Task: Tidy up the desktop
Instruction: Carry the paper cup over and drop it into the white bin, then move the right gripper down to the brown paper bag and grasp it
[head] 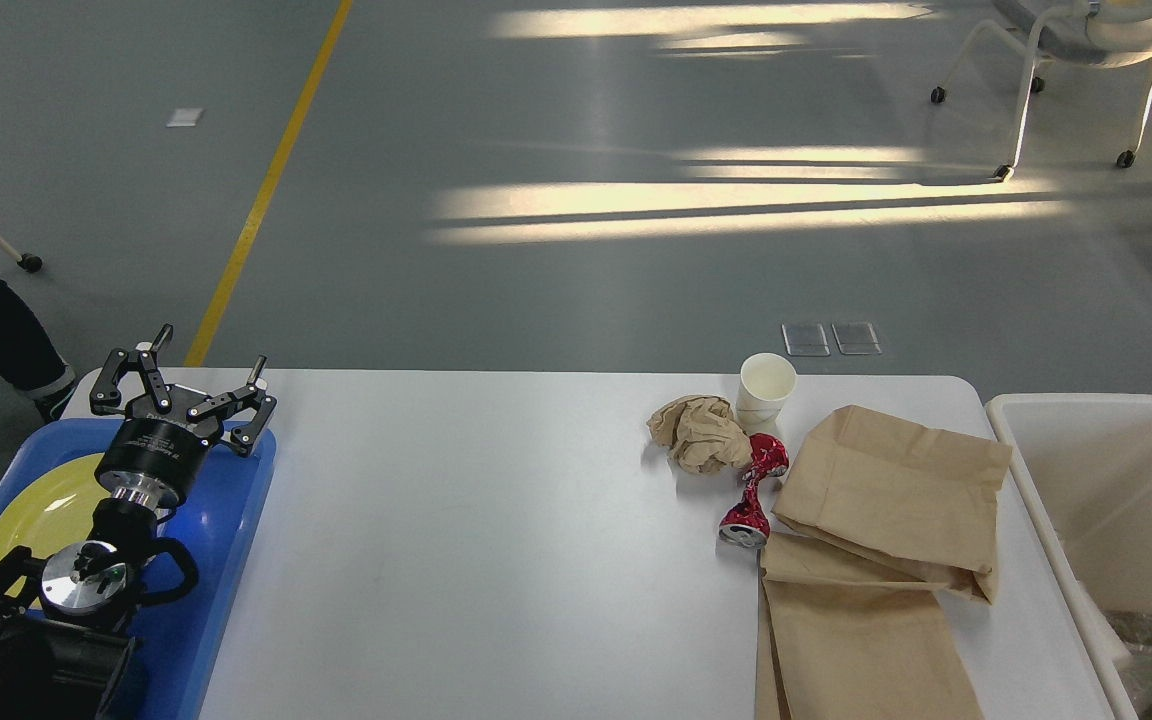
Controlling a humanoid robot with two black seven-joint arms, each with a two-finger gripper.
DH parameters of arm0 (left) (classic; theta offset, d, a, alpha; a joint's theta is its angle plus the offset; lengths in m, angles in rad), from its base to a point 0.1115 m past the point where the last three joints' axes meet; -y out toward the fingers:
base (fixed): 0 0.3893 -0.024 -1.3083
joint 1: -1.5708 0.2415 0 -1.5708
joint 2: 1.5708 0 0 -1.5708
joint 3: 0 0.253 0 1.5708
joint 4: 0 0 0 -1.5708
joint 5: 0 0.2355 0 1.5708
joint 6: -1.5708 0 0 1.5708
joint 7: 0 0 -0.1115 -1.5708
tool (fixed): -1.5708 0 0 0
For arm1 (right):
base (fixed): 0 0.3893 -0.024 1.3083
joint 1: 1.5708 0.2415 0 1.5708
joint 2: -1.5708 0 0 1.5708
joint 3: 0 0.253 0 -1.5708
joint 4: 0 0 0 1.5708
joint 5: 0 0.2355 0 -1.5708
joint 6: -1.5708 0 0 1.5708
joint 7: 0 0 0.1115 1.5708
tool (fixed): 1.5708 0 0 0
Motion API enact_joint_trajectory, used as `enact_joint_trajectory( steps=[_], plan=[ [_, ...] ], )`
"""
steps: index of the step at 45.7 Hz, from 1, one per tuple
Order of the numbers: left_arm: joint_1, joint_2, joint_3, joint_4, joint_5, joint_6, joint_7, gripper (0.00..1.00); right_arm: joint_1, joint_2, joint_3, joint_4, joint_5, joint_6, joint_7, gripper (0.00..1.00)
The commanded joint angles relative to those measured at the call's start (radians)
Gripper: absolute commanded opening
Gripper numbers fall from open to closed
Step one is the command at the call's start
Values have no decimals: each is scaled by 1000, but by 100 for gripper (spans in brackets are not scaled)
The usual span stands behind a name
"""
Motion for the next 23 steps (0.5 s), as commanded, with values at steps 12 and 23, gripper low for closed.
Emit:
enact_joint_trajectory(
  steps=[12, 23],
  plan=[
    [0, 0, 0, 0, 0, 0, 0, 96, 342, 70, -127, 114, 3, 40, 2, 100],
    [0, 0, 0, 0, 0, 0, 0, 96, 694, 177, -310, 344, 3, 222, 4, 100]
  ],
)
